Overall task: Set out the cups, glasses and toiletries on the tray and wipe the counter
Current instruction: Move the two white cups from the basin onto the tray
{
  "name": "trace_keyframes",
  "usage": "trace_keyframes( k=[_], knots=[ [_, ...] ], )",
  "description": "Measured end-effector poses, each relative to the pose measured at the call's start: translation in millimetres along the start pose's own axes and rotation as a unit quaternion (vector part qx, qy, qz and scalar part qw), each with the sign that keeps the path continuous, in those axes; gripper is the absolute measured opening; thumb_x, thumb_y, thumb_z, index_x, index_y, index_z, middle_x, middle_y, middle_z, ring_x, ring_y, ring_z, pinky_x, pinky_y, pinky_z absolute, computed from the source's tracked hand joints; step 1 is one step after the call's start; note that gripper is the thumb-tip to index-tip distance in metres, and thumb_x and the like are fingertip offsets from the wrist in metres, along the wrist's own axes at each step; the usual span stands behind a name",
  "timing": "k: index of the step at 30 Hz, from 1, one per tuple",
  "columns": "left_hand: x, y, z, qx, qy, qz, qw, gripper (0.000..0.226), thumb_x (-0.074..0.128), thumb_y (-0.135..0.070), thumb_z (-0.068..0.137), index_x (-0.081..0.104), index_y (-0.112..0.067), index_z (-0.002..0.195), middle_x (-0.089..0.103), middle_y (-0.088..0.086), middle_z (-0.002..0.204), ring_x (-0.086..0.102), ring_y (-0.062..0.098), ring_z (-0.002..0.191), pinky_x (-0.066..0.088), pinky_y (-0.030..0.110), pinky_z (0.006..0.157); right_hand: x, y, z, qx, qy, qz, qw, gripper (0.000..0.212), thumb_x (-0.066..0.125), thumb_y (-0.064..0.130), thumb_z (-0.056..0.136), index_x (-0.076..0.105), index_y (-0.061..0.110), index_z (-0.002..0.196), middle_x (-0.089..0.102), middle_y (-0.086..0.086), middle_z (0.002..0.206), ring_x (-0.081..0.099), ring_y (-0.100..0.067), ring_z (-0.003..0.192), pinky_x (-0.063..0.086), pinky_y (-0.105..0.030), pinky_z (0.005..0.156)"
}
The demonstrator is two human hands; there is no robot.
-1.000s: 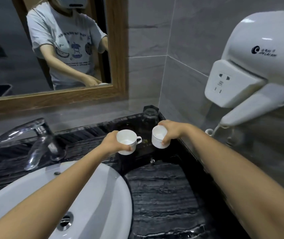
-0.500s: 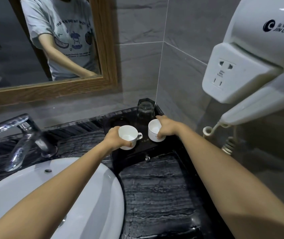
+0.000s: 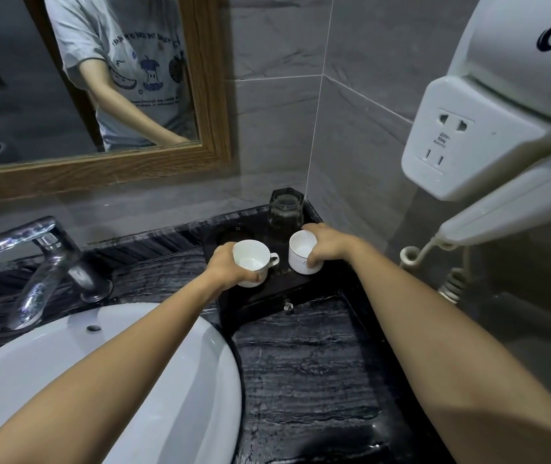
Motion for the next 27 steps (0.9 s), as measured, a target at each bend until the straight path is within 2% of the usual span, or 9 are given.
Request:
trace_keyframes(
  k=[6,8,11,13,16,18,21,27],
  knots=[
    [0.6,2.4,1.1,-0.003,-0.006,-0.009,1.0,0.097,0.076,-0.039,0.032,0.05,-0.01,0.121,0.055,0.008,0.122,0.054,0.025,0.108,0.049,0.037,0.088,6.4,-5.1,1.2,-0.008,-0.008,0.045,0.999,0.096,0.072,0.01,0.076,0.014,0.016,0.151,0.015,-0.011,0.152,0.023,-0.028,0.142,0.026,-0.033,0.114],
    [1.0,4.8,-0.1,-0.006,-0.008,-0.015,1.0,0.102,0.078,-0.038,0.033,0.045,-0.012,0.126,0.051,0.009,0.127,0.052,0.026,0.112,0.048,0.041,0.094,12.1,-7.3,-1.1,-0.008,-0.037,0.066,0.997,0.101,0.073,0.009,0.073,0.01,0.016,0.152,0.013,-0.01,0.154,0.019,-0.028,0.143,0.025,-0.035,0.116],
    [3.4,10.8,-1.3,0.003,-0.008,-0.041,0.999,0.1,0.085,-0.025,0.042,0.039,-0.01,0.13,0.049,0.008,0.129,0.05,0.025,0.115,0.046,0.037,0.095,27.8,-6.1,-12.1,0.005,-0.124,0.118,0.985,0.108,0.075,0.007,0.069,0.006,0.015,0.151,0.013,-0.01,0.154,0.016,-0.028,0.143,0.022,-0.034,0.115],
    [6.5,16.4,-1.6,0.012,-0.013,-0.057,0.998,0.094,0.088,-0.014,0.051,0.039,-0.011,0.13,0.05,0.007,0.128,0.049,0.025,0.116,0.045,0.036,0.096,47.1,-2.1,-22.5,0.03,-0.221,0.176,0.959,0.103,0.074,0.006,0.069,0.012,0.01,0.15,0.02,-0.014,0.151,0.019,-0.031,0.14,0.02,-0.033,0.114],
    [9.9,23.5,-2.4,0.022,-0.047,-0.061,0.997,0.091,0.086,-0.011,0.055,0.038,-0.011,0.132,0.05,0.004,0.128,0.049,0.024,0.118,0.043,0.034,0.098,80.1,0.8,-32.9,0.095,-0.35,0.248,0.898,0.083,0.075,0.008,0.069,0.032,0.004,0.14,0.036,-0.017,0.142,0.029,-0.033,0.133,0.022,-0.033,0.111],
    [10.3,22.8,-3.9,0.028,-0.062,-0.063,0.996,0.087,0.085,-0.011,0.057,0.04,-0.011,0.131,0.051,0.001,0.122,0.05,0.02,0.112,0.042,0.032,0.095,94.9,0.3,-34.1,0.135,-0.364,0.273,0.88,0.074,0.077,0.014,0.071,0.04,0.001,0.133,0.042,-0.018,0.137,0.034,-0.034,0.13,0.027,-0.036,0.109],
    [9.5,20.6,-6.2,0.043,-0.065,-0.066,0.995,0.077,0.085,-0.011,0.059,0.046,-0.013,0.125,0.05,-0.003,0.113,0.048,0.015,0.102,0.04,0.028,0.087,99.8,0.4,-30.6,0.14,-0.367,0.296,0.871,0.067,0.079,0.019,0.071,0.046,-0.001,0.125,0.048,-0.018,0.131,0.037,-0.034,0.126,0.033,-0.038,0.104],
    [9.5,24.0,-6.6,0.04,-0.071,-0.073,0.994,0.075,0.084,-0.012,0.06,0.048,-0.014,0.126,0.055,0.001,0.122,0.048,0.013,0.101,0.04,0.027,0.086,97.6,5.9,-18.8,0.154,-0.396,0.312,0.85,0.059,0.077,0.017,0.073,0.049,-0.001,0.121,0.052,-0.019,0.127,0.04,-0.034,0.122,0.037,-0.04,0.103]
  ],
)
Point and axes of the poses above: each hand's wrist, its own z-axis towards the middle knuckle, its own x-axis out of the palm, y = z × x, the point moved 1 cm from there along z, towards the middle knuckle
